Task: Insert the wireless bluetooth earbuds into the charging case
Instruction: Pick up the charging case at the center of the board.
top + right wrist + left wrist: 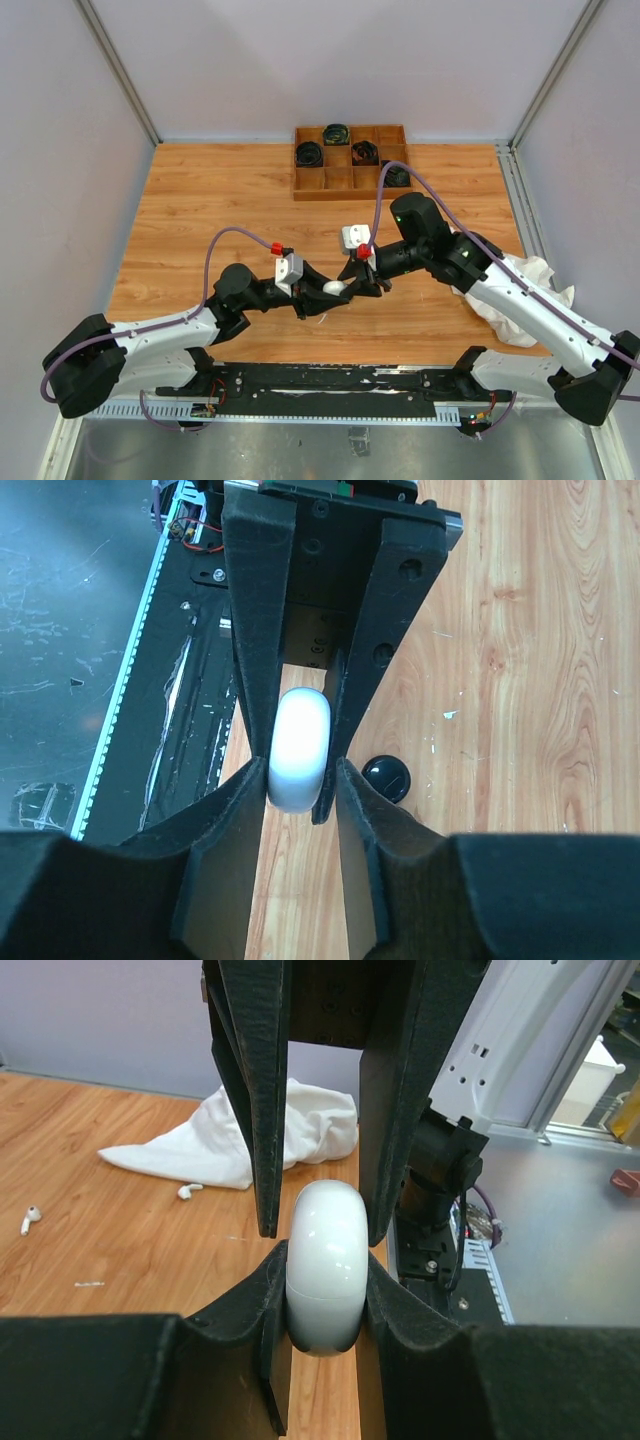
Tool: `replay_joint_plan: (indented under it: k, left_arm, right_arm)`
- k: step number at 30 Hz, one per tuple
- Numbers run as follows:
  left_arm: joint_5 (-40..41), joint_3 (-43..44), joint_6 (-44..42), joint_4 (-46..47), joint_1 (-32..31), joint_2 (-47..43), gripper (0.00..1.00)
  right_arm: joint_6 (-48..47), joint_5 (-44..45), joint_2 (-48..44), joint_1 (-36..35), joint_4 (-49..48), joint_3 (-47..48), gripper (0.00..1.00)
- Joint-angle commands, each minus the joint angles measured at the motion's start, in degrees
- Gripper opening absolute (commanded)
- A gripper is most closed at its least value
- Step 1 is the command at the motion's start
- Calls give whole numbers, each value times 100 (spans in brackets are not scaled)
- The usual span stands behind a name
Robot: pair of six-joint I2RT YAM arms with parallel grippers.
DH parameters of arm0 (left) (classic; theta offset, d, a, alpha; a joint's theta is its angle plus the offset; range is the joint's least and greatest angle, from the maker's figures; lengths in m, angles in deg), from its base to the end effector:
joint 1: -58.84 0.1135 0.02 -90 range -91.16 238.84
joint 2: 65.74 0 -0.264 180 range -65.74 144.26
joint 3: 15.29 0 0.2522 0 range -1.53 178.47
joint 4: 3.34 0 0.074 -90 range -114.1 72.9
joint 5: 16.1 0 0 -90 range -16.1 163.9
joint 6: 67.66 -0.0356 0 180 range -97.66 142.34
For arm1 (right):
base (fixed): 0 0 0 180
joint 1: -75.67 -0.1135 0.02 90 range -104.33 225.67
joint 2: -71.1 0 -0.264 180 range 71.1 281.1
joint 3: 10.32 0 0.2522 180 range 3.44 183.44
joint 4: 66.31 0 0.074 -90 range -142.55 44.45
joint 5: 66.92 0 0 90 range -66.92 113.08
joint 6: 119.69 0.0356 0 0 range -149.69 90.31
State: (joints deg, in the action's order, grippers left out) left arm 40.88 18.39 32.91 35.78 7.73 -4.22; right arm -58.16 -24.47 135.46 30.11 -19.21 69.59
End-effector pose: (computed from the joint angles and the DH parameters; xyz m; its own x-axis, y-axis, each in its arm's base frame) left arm 0.1224 -0.1826 0.2481 -0.0605 -0.1699 -0.9836 0.9939 0.0807 -0.0751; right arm 0.1439 0.1842 0.3678 0.1175 -0.3397 -0.9332 -0.9853 -0.1573 -0.0668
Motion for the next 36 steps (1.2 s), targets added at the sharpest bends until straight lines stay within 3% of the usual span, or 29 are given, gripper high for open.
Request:
replay_joint_plan:
  k: [1, 6, 10, 15, 19, 31, 36]
  left_arm:
    - [79, 112, 106, 360, 31, -5, 0]
    - [174, 20, 170, 535, 31, 0, 2]
    - [301, -113, 195, 698, 31, -11, 12]
    - [538, -347, 268, 961, 38, -118, 34]
    - [556, -474, 390, 1186, 81, -145, 41]
    - [362, -432, 721, 1683, 110, 137, 41]
    - [278, -394, 767, 1713, 110, 297, 29]
  right_arm:
    - [70, -33, 57, 38, 99, 162, 33]
    - [78, -46, 128, 36, 178, 225, 20]
    - [70, 63, 118, 32, 272, 285, 2]
    - [52, 299, 42, 38, 444, 346, 1]
    - [67, 324, 74, 46, 597, 452, 1]
    - [175, 264, 190, 32, 589, 500, 1]
    - [201, 268, 176, 37, 590, 531, 1]
